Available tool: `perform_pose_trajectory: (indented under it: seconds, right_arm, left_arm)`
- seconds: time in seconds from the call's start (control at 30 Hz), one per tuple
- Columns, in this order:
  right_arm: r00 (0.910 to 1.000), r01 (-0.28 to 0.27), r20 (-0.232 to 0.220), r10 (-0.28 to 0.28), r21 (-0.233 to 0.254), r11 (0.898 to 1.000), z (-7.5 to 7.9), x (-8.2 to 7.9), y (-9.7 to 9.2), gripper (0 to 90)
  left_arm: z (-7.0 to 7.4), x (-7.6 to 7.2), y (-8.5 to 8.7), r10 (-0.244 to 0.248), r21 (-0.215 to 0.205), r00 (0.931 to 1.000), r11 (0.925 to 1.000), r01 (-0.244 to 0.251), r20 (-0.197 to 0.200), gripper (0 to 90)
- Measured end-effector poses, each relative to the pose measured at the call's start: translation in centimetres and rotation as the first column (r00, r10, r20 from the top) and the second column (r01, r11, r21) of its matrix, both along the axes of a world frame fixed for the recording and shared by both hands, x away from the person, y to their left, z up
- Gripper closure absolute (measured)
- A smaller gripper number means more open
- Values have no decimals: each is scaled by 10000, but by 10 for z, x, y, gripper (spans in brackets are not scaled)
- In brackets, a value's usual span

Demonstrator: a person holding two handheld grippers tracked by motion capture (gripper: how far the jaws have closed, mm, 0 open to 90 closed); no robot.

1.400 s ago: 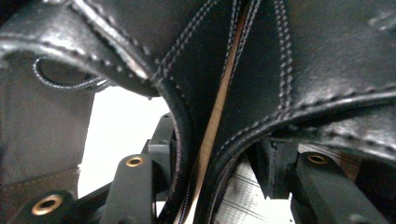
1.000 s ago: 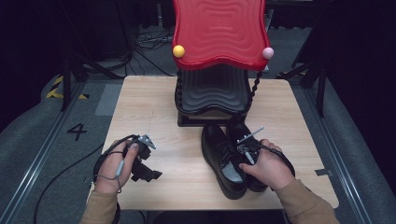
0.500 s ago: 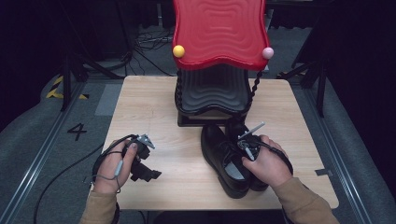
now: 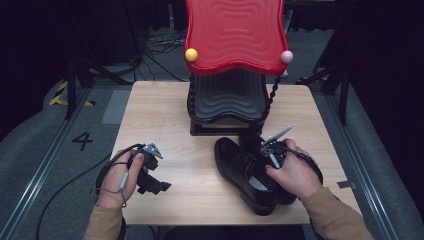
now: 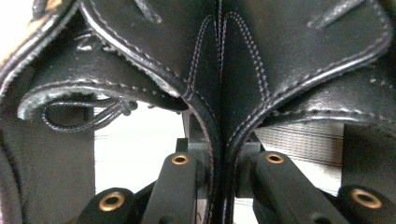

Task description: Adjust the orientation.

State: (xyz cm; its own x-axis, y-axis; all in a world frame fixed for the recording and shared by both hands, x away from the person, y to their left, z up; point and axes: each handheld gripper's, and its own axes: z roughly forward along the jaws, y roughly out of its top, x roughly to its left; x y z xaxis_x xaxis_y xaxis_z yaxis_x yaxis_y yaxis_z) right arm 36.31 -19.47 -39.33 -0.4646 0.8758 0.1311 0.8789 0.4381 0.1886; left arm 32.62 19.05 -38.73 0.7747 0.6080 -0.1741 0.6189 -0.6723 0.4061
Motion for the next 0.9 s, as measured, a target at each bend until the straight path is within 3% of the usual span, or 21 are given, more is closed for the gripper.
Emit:
perform_pose_trajectory:
  seconds: [0.13, 0.43, 0.7, 0.9]
  right_arm:
    - [9996, -251, -113, 249, -95, 9996, 15, -5, -2, 822]
    - [9989, -411, 240, 411, 12, 9992, 58, -15, -8, 822]
    - [9975, -594, 371, 594, -32, 9982, 81, -22, -11, 822]
    - [9966, -778, 312, 765, 420, 9961, 100, -29, -16, 822]
  left_arm:
    - [1, 0, 0, 8, -13, 10000, 10000, -8, 48, 175]
    - [2, -1, 2, -3, -36, 9999, 10000, 3, 116, 175]
    - [4, -3, 5, 99, -131, 9998, 9999, -97, 151, 175]
    - [4, -2, 5, 91, -104, 9998, 9999, -89, 186, 175]
